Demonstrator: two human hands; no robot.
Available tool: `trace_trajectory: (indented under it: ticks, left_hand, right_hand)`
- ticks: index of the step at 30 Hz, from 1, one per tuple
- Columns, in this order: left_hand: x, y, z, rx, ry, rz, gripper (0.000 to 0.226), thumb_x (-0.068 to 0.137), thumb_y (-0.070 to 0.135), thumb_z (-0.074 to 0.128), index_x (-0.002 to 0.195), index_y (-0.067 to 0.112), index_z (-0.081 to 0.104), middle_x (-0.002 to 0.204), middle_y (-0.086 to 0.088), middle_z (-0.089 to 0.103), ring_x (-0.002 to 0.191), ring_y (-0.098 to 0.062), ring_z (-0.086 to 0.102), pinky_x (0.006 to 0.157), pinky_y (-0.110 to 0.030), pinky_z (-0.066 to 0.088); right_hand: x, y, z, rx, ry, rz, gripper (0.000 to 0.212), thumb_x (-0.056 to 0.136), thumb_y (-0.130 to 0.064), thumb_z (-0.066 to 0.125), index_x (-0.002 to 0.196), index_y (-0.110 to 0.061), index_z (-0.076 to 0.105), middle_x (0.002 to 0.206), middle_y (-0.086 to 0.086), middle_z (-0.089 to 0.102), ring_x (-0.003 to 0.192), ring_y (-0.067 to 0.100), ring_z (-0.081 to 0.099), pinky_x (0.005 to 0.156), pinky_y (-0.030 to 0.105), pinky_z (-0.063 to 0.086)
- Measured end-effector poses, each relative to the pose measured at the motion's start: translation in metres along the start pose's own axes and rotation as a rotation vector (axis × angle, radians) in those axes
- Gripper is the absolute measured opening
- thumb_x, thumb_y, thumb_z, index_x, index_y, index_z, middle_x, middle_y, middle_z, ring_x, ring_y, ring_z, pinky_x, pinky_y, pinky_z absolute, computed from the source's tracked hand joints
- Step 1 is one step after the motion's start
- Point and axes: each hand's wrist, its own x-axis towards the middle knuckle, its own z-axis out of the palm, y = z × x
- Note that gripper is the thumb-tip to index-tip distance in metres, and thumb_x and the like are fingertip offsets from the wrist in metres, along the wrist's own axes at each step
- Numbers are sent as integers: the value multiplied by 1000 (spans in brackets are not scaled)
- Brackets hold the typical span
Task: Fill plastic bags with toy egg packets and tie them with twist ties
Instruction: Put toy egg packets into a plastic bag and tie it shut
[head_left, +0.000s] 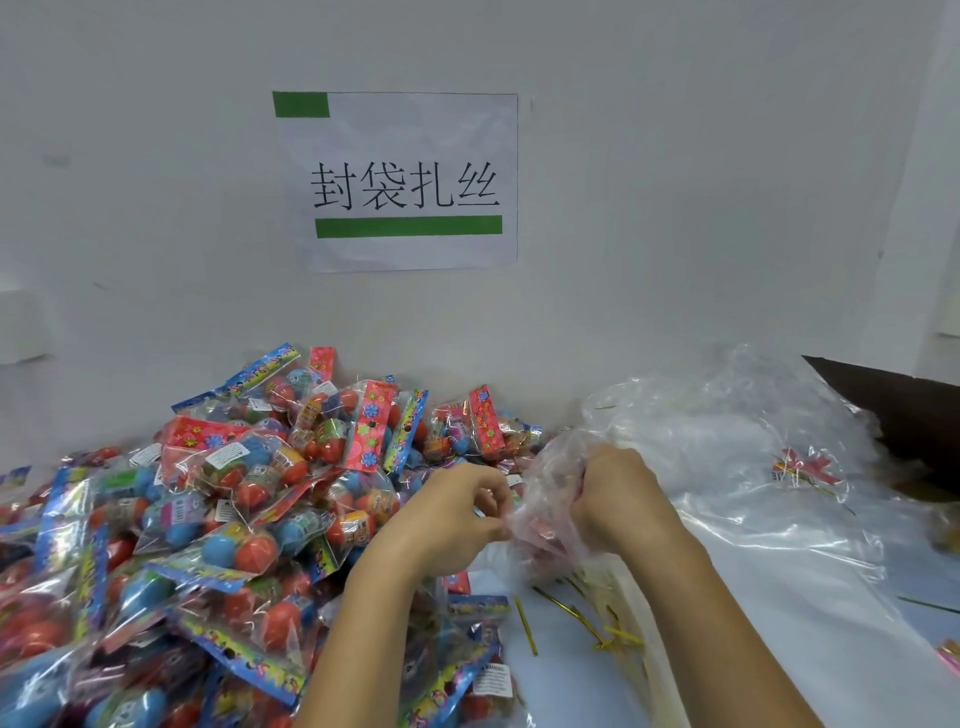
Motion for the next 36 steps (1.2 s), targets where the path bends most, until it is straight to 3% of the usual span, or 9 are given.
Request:
trace_trajectory:
  ticks: [7, 10, 11, 15, 18, 25, 29, 34, 36]
  left_hand:
    - [-2, 3, 0, -18, -18, -14, 18, 92, 16, 67, 80, 26, 60, 94, 8, 66, 83, -11, 65, 66, -19, 50]
    - [-5, 6, 2, -47, -67, -12, 13, 92, 13, 67, 83, 22, 63, 97, 2, 70, 90, -18, 70, 83, -37, 58]
    - [-5, 8, 3, -52, -77, -7, 10, 92, 12, 66, 85, 19, 64, 98, -1, 71, 92, -20, 70, 87, -42, 57]
    - [-5, 8, 6, -48, -67, -3, 12, 94, 10, 63, 87, 20, 62, 102, -2, 70, 97, -21, 69, 89, -44, 56]
    - [-4, 7, 6, -26, -43, -8, 19, 94, 10, 62, 82, 24, 60, 100, -1, 69, 95, -19, 68, 87, -37, 57]
    - [-4, 4, 2, -33, -34, -14, 24, 92, 11, 62, 77, 28, 59, 95, 4, 68, 91, -20, 69, 78, -31, 56]
    - [-5, 2, 0, -37, -55, -35, 14, 90, 16, 62, 79, 25, 63, 93, 4, 70, 84, -15, 69, 81, -33, 57]
    - [-2, -1, 1, -18, -15, -49, 9, 92, 19, 61, 85, 20, 65, 92, 2, 71, 70, -6, 60, 63, -18, 52]
    - [0, -2, 2, -16, 15, -50, 9, 94, 21, 61, 90, 15, 66, 95, -1, 71, 70, -7, 58, 60, -16, 48]
  right_hand:
    - [2, -4, -8, -441, -348, -254, 48, 97, -16, 48, 145, -16, 45, 137, 12, 56, 129, 32, 50, 100, 35, 44]
    - [2, -7, -2, -427, -436, -265, 5, 92, -12, 53, 90, -9, 57, 92, 10, 56, 105, 30, 53, 82, 30, 44]
    - [2, -8, 0, -402, -445, -260, 15, 92, -11, 54, 77, -13, 52, 80, 6, 50, 95, 27, 49, 75, 27, 43]
    - [0, -15, 5, -377, -500, -303, 10, 95, -21, 55, 85, -18, 55, 73, 2, 49, 64, 19, 45, 57, 22, 42]
    - [2, -16, 9, -359, -444, -330, 31, 95, -22, 55, 66, -20, 45, 75, 0, 51, 62, 18, 45, 52, 25, 35]
    - [8, -10, 15, -223, -384, -253, 36, 100, -27, 48, 66, -25, 36, 71, -6, 37, 74, 17, 46, 65, 25, 37]
    - [8, 1, 5, 61, -366, -105, 11, 99, -15, 52, 89, -12, 55, 77, 4, 55, 66, 14, 52, 60, 20, 42]
    - [2, 13, -17, 136, -203, -25, 27, 96, -19, 51, 70, -13, 52, 74, 3, 60, 67, 18, 54, 52, 23, 39]
    - [3, 15, -19, 73, -188, 46, 15, 95, -20, 53, 85, -12, 61, 86, 4, 65, 70, 19, 61, 50, 21, 42]
